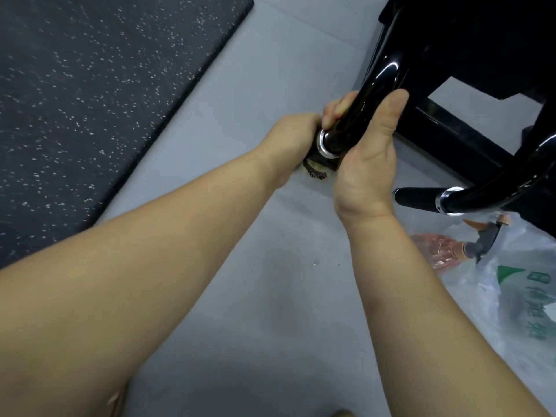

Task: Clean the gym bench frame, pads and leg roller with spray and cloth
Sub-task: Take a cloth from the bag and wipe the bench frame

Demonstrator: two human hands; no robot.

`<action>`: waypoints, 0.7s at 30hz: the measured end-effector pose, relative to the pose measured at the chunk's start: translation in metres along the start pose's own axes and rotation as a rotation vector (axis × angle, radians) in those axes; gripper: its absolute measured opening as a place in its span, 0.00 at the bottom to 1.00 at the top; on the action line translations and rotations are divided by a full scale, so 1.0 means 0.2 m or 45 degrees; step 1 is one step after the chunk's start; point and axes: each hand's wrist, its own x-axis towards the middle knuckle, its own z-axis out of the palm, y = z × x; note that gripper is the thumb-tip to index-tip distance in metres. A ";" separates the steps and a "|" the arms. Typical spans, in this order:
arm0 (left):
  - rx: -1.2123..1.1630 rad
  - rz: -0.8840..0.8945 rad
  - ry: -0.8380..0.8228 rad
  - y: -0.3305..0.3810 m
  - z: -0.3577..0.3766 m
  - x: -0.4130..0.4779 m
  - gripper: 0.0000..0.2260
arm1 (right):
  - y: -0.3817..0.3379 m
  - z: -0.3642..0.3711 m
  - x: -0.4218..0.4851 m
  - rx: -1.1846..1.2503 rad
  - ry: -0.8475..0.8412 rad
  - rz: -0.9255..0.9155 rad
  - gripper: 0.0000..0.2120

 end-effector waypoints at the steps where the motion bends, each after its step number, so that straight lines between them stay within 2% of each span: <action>1: 0.048 0.022 -0.014 0.03 0.00 -0.04 0.18 | 0.00 0.00 0.00 0.002 0.016 0.008 0.24; 6: 0.094 0.280 -0.107 0.09 -0.01 -0.13 0.17 | 0.03 0.01 0.01 0.014 0.148 -0.017 0.25; 8: 0.036 0.288 -0.139 0.05 0.00 -0.09 0.18 | 0.02 0.02 0.01 0.021 0.175 -0.005 0.24; 12: 0.114 0.141 -0.122 -0.06 -0.04 0.08 0.17 | 0.01 0.03 -0.01 -0.125 0.228 -0.024 0.22; 15: 0.098 -0.032 -0.029 -0.16 -0.06 0.20 0.16 | 0.01 0.02 -0.02 -0.132 0.198 0.010 0.21; 16: -0.054 -0.126 0.021 -0.19 -0.05 0.24 0.15 | 0.01 0.01 -0.02 -0.146 0.185 0.021 0.22; 19: -0.780 -0.429 0.096 -0.29 -0.03 0.28 0.12 | 0.01 0.01 -0.02 -0.138 0.163 0.040 0.23; 21: -1.075 -0.527 0.136 -0.33 0.00 0.27 0.16 | 0.01 0.01 -0.02 -0.119 0.154 0.055 0.23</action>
